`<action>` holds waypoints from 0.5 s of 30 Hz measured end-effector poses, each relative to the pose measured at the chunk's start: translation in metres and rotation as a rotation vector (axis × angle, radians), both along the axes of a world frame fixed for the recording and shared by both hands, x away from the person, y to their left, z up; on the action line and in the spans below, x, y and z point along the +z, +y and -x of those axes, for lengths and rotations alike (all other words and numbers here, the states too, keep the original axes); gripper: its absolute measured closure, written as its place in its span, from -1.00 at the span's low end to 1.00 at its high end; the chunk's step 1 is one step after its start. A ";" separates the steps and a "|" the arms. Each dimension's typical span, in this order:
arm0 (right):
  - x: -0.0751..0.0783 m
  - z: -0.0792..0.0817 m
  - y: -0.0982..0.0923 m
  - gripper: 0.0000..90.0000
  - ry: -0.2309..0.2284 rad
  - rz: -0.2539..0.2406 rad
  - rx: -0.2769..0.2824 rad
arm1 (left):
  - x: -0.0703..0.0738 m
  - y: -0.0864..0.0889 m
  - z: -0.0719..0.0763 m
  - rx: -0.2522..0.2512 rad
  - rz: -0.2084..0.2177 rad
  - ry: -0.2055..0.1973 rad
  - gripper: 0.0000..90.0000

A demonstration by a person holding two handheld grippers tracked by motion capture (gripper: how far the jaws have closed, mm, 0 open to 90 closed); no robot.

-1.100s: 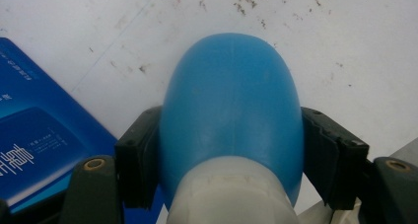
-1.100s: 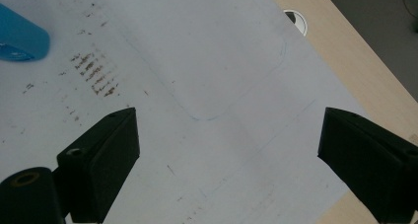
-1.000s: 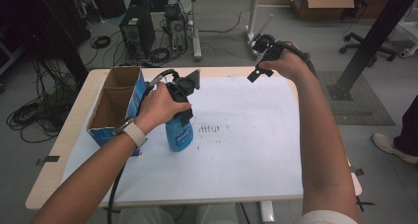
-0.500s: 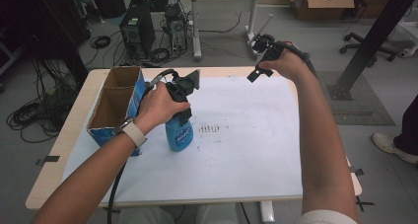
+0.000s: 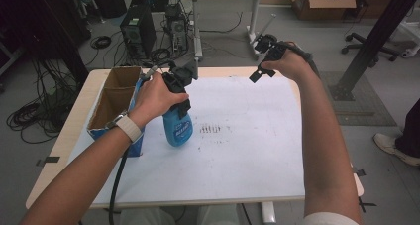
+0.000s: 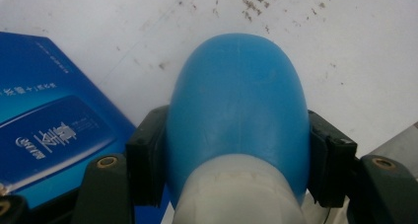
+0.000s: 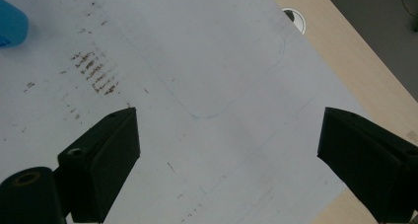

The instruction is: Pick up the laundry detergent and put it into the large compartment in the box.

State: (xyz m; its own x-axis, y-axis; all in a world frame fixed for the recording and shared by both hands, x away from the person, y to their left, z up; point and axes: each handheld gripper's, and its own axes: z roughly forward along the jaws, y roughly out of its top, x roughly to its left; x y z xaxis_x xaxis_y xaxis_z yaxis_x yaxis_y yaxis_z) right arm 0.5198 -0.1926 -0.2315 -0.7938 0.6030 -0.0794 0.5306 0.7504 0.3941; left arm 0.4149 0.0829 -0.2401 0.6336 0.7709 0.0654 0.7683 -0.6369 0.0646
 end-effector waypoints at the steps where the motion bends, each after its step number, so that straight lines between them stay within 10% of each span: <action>1: 0.000 0.000 0.000 -0.80 -0.001 -0.002 -0.001 | 0.002 0.001 0.000 0.002 0.000 -0.001 -0.17; 15: 0.003 0.003 0.000 -0.80 -0.004 -0.003 0.005 | 0.044 0.010 0.005 0.044 0.003 -0.032 -0.17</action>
State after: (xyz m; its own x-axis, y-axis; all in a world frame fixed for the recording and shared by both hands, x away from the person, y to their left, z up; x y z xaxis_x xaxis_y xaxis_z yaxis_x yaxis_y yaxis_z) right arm 0.5168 -0.1931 -0.2287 -0.7966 0.5990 -0.0812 0.5249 0.7521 0.3984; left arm 0.4101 0.0931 -0.1966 0.5966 0.7983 0.0822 0.7931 -0.6022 0.0915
